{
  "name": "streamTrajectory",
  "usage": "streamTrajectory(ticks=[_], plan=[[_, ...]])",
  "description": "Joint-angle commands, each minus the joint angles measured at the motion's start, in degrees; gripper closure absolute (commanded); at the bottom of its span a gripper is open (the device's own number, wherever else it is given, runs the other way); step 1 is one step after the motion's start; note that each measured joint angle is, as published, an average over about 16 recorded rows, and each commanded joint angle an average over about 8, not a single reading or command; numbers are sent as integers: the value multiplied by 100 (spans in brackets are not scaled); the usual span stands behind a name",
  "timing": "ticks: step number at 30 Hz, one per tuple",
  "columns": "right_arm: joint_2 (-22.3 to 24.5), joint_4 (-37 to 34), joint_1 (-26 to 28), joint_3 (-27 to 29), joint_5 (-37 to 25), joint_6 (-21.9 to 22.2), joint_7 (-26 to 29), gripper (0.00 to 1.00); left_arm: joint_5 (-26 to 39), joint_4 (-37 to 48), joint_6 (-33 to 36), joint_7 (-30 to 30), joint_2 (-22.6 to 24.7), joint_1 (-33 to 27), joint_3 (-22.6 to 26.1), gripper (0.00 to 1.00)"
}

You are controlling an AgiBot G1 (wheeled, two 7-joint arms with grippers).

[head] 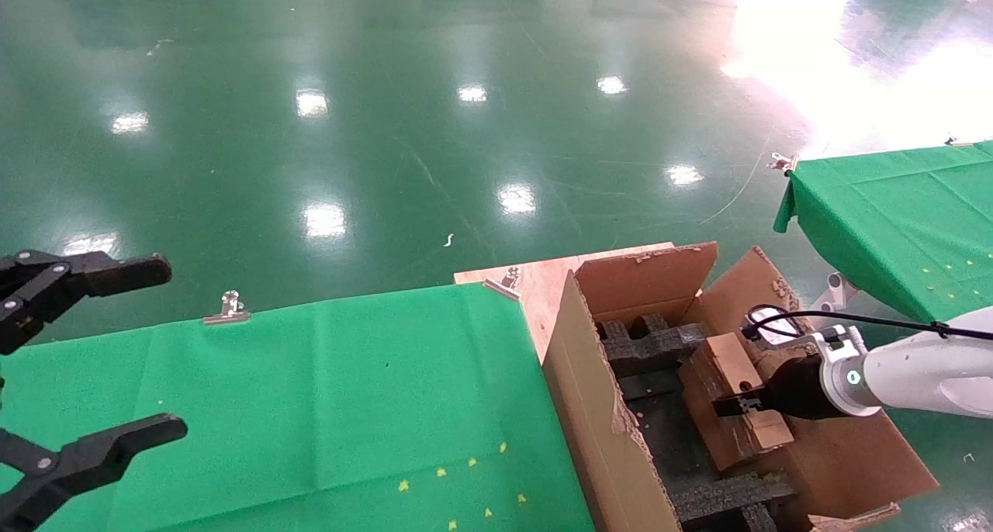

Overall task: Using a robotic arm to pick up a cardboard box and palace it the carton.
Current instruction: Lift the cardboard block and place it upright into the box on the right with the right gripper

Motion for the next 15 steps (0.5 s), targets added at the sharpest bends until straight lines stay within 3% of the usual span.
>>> streamTrajectory(ticks=[1,3,4,15], plan=[[-45,-86,-29,23,30,0,-50,25,0,1,0,0,0,0,0,0],[-56,-104,-36,29,39,0,-57,2,-1,1,-1,0,0,1,0,0],[-53,-98,-34,29,40,-1,-53,0,-1,1,-1,0,0,1,0,0],[-17,-52,0,9,19,-23,-13,0,0,1,-1,0,0,1,0,0]])
